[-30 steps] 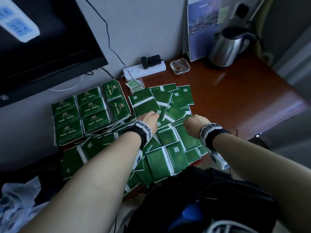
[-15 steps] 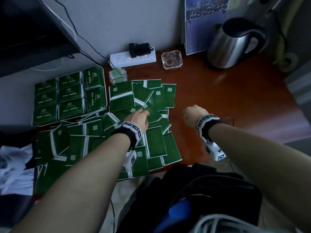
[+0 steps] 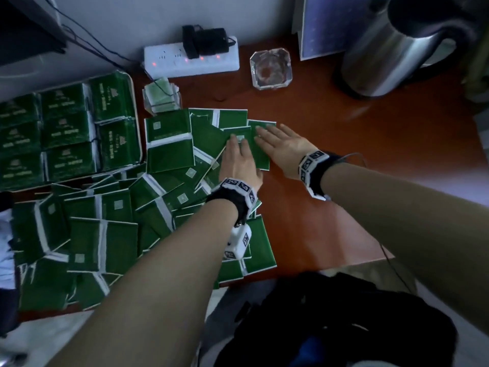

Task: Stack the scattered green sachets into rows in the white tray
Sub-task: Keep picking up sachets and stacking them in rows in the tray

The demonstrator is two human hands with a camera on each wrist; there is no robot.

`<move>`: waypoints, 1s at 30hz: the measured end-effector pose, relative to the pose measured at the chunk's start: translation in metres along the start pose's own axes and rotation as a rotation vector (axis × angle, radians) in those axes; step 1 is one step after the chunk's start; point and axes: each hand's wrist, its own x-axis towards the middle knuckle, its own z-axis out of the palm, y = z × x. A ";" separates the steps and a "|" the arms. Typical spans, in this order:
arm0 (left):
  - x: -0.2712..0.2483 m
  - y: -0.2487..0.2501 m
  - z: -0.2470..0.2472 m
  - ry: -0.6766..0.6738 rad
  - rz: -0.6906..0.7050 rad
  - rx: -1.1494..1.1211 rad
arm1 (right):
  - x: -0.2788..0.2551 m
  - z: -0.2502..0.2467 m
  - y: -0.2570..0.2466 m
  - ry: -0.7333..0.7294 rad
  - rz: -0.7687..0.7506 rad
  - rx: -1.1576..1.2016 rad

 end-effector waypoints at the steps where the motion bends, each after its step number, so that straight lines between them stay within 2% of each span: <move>1: 0.004 0.002 0.007 -0.012 -0.005 0.009 | 0.007 0.002 0.001 -0.042 -0.024 -0.048; 4: 0.005 0.005 0.024 0.007 -0.017 0.012 | 0.016 0.008 0.004 -0.127 -0.050 -0.049; 11: -0.006 0.011 0.029 -0.014 0.059 0.035 | -0.006 0.023 0.012 -0.109 -0.025 -0.017; 16: -0.018 0.039 0.031 -0.038 0.059 -0.004 | -0.028 0.029 0.030 -0.080 -0.043 -0.068; 23: -0.043 0.109 0.042 -0.002 -0.005 -0.183 | -0.097 0.061 0.075 -0.074 -0.045 -0.058; 30: -0.088 0.159 0.072 0.054 -0.020 -0.198 | -0.167 0.088 0.116 -0.062 0.008 -0.037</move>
